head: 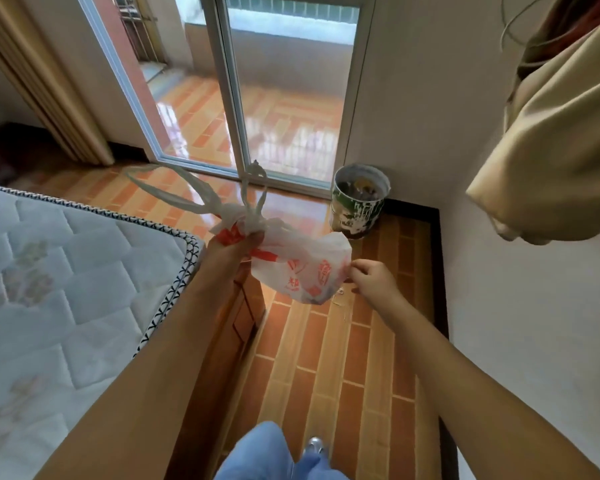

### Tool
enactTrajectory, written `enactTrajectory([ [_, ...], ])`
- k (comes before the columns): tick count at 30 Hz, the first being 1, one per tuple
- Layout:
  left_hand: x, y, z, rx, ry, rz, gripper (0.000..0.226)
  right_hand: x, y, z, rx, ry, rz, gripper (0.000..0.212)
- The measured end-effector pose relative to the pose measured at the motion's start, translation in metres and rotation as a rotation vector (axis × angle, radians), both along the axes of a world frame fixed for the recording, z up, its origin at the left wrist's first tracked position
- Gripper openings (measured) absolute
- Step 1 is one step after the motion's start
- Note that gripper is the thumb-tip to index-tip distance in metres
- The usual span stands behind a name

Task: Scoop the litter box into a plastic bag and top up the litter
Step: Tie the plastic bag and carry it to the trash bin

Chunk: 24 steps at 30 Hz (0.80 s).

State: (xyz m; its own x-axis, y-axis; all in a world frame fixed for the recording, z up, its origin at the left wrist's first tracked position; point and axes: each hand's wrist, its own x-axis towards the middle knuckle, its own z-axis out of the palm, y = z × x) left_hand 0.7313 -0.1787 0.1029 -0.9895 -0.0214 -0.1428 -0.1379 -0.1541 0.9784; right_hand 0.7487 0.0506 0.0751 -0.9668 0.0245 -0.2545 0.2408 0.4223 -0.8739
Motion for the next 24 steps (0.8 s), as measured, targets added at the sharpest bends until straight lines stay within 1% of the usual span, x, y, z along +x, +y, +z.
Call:
enactTrajectory([
  [4,-0.064,-0.002,-0.011,-0.001,-0.02,0.031,0.026,-0.065,0.001,-0.005,0.021,-0.047,0.014,0.022],
  [7,-0.119,0.002,-0.019,0.017,-0.043,0.046,0.039,-0.116,0.003,-0.014,0.029,-0.065,-0.002,0.021],
  [10,-0.182,0.002,-0.024,0.043,-0.029,0.01,0.05,-0.173,0.004,-0.018,0.069,-0.062,-0.022,0.022],
  [11,-0.203,0.002,-0.025,0.043,-0.029,-0.008,0.05,-0.193,0.004,-0.019,0.078,-0.062,-0.035,0.021],
  [16,-0.308,0.006,-0.022,0.054,-0.068,-0.048,0.024,-0.284,0.004,-0.015,0.128,-0.072,-0.09,0.023],
  [18,-0.346,0.01,-0.02,0.046,-0.089,-0.068,0.023,-0.313,0.007,-0.015,0.115,-0.069,-0.13,0.023],
  [21,-0.395,0.019,-0.023,0.024,-0.099,-0.115,0.03,-0.349,0.014,-0.018,0.114,-0.074,-0.183,0.022],
  [24,-0.431,0.029,-0.025,0.014,-0.102,-0.155,0.028,-0.38,0.023,-0.023,0.096,-0.088,-0.227,0.021],
])
